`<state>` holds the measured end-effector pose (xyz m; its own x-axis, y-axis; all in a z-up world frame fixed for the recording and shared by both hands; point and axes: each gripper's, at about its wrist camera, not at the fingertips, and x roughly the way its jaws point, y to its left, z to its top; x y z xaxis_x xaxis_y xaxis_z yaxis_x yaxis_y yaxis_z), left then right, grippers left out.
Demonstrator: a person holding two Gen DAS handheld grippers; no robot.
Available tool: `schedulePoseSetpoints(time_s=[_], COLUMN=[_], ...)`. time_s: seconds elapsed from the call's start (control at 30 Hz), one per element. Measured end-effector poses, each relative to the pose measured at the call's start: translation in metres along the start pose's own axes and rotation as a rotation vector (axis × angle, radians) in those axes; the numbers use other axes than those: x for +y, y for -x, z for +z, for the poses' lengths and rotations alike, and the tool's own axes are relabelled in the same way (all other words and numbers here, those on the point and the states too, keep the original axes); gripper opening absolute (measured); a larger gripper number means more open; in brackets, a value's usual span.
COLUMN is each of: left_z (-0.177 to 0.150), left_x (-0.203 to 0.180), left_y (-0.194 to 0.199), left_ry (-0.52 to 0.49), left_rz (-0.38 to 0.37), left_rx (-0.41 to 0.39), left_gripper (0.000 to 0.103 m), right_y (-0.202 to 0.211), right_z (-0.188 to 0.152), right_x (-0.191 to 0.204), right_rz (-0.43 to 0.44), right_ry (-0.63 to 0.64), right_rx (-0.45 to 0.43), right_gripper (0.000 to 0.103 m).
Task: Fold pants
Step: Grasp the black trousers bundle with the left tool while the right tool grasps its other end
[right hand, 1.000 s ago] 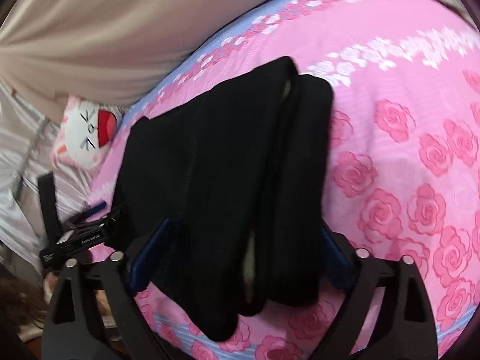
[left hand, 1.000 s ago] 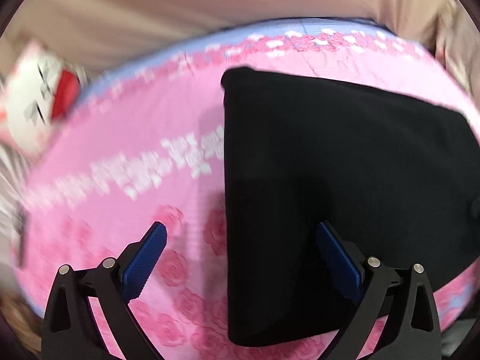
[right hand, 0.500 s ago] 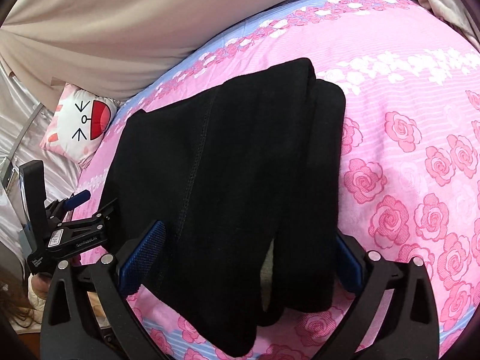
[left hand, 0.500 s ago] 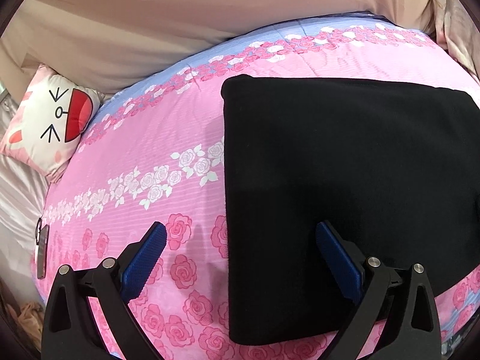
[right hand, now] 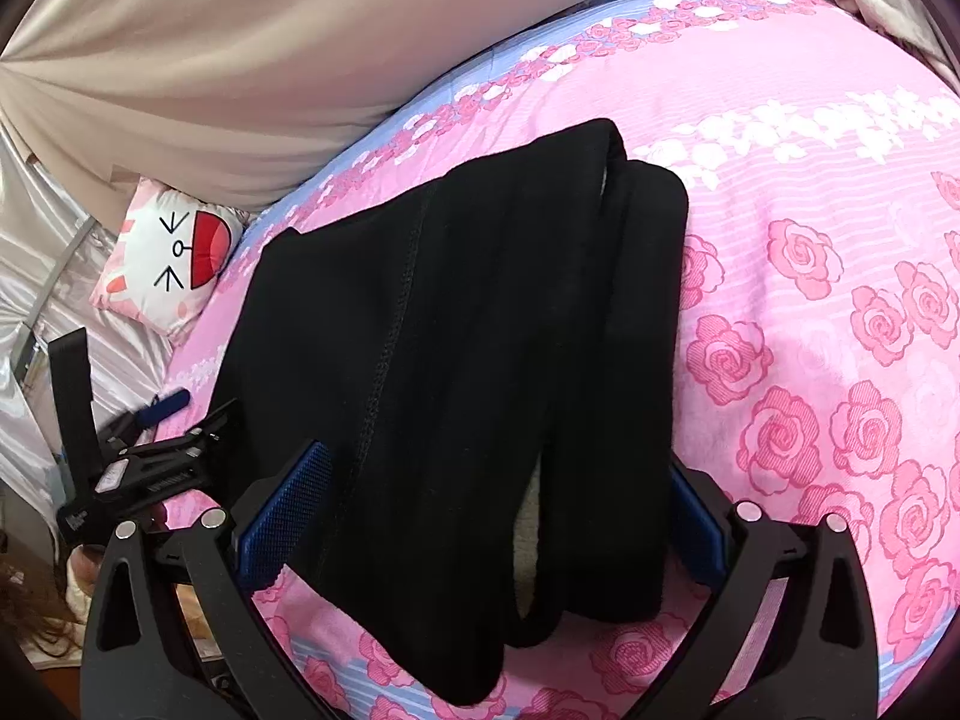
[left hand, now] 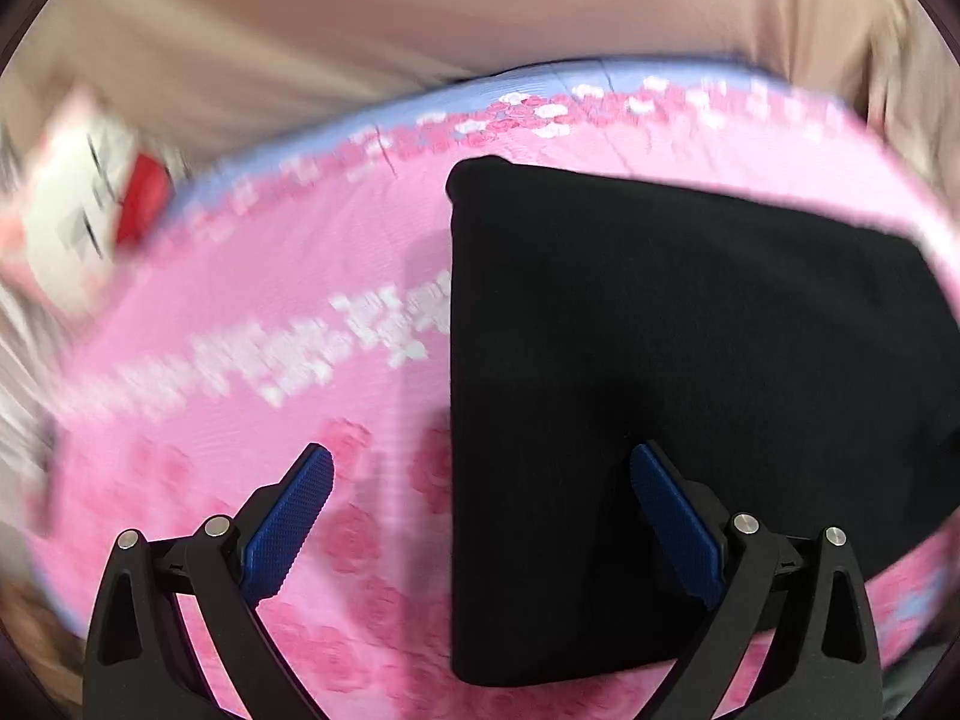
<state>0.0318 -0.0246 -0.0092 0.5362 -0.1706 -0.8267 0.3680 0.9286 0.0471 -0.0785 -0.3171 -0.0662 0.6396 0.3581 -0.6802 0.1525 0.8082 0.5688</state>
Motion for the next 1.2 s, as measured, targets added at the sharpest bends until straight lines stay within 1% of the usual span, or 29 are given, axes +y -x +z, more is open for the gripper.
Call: schedulePoseSetpoints(time_s=[0.03,0.07,0.13,0.17,0.2,0.23,0.3,0.33,0.37,0.4,0.43,0.47,0.53,0.63,0.7,0.73,0.8,0.87,0.9,0.97,1.0,1.03,1.07,1.1,1.13,1.17,1.2], left_z=[0.001,0.001,-0.001,-0.002,-0.002,-0.001,0.0,0.001,0.001,0.002,0.002,0.002,0.002,0.002,0.001,0.001,0.001,0.001,-0.001,-0.003,-0.002,-0.002,-0.001,0.0,0.001,0.001,0.002], left_x=[0.011,0.026,0.039,0.041,0.039,0.033,0.024,0.021,0.019,0.016,0.014,0.013,0.007,0.004,0.003,0.004,0.005,0.008,0.011,0.017,0.017,0.015,0.013,0.012,0.013,0.012,0.012], left_y=[-0.002,-0.01,-0.028,-0.035,-0.033,-0.033,-0.034,-0.034,-0.034,-0.031,-0.028,-0.025,-0.019,-0.015,-0.012,-0.013,-0.016,-0.021,-0.025,-0.031,-0.031,-0.031,-0.031,-0.03,-0.027,-0.024,-0.019], left_ry=[0.061,0.147,0.238,0.253,0.241,0.213,0.189,0.177,0.168,0.146,0.138,0.133,0.084,0.065,0.061,0.063,0.075,0.106,0.138,0.182,0.179,0.16,0.143,0.137,0.152,0.148,0.137], left_rz=[-0.065,-0.142,-0.232,-0.257,-0.252,-0.242,-0.269,-0.283,-0.297,-0.332,-0.388,-0.383,-0.354,-0.336,-0.321,-0.317,-0.299,-0.25,-0.231,-0.283,-0.29,-0.306,-0.329,-0.401,-0.413,-0.411,-0.404], left_rx=[0.017,0.052,0.117,0.143,0.113,0.114,0.119,0.114,0.11,0.101,0.101,0.094,0.074,0.059,0.056,0.057,0.061,0.067,0.077,0.09,0.078,0.071,0.061,0.055,0.047,0.041,0.029], left_gripper=[0.098,0.098,0.098,0.098,0.098,0.098,0.098,0.095,0.085,0.075,0.054,0.049,0.045,0.038,0.039,0.043,0.056,0.09,0.093,0.093,0.092,0.086,0.066,0.054,0.046,0.035,0.029], right_y=[0.001,0.002,0.003,0.002,0.002,0.002,0.001,0.001,0.001,0.001,0.001,0.001,0.0,0.0,-0.001,-0.001,-0.001,-0.001,-0.001,-0.002,-0.002,-0.002,-0.003,-0.004,-0.004,-0.004,-0.003], right_z=[0.0,0.001,0.001,0.002,0.002,0.002,0.002,0.002,0.003,0.004,0.004,0.004,0.004,0.004,0.004,0.003,0.002,0.001,0.001,0.001,0.001,0.0,0.0,0.001,0.001,0.001,0.001], right_x=[-0.002,-0.005,-0.008,-0.008,-0.008,-0.008,-0.008,-0.007,-0.008,-0.008,-0.009,-0.008,-0.008,-0.006,-0.004,-0.004,-0.003,-0.002,-0.002,-0.001,0.0,0.0,0.002,0.004,0.005,0.007,0.005], right_rz=[0.01,0.031,0.053,0.056,0.057,0.058,0.06,0.061,0.062,0.064,0.064,0.065,0.055,0.053,0.046,0.044,0.038,0.033,0.031,0.025,0.023,0.019,0.012,-0.001,-0.015,-0.029,-0.018], right_ry=[-0.009,-0.027,-0.042,-0.041,-0.039,-0.038,-0.042,-0.045,-0.049,-0.055,-0.057,-0.059,-0.05,-0.086,-0.087,-0.083,-0.071,-0.067,-0.066,-0.06,-0.058,-0.055,-0.053,-0.05,-0.056,-0.06,-0.066], right_rx=[-0.002,-0.006,-0.007,-0.005,-0.004,-0.003,-0.005,-0.003,0.0,0.001,0.0,-0.006,-0.002,-0.006,-0.013,-0.016,-0.023,-0.029,-0.033,-0.043,-0.047,-0.049,-0.051,-0.052,-0.054,-0.056,-0.059], right_gripper=[0.098,0.098,0.098,0.098,0.098,0.098,0.098,0.098,0.098,0.098,0.098,0.098,0.098,0.098,0.098,0.098,0.098,0.098,0.098,0.098,0.098,0.098,0.098,0.098,0.09,0.072,0.064])
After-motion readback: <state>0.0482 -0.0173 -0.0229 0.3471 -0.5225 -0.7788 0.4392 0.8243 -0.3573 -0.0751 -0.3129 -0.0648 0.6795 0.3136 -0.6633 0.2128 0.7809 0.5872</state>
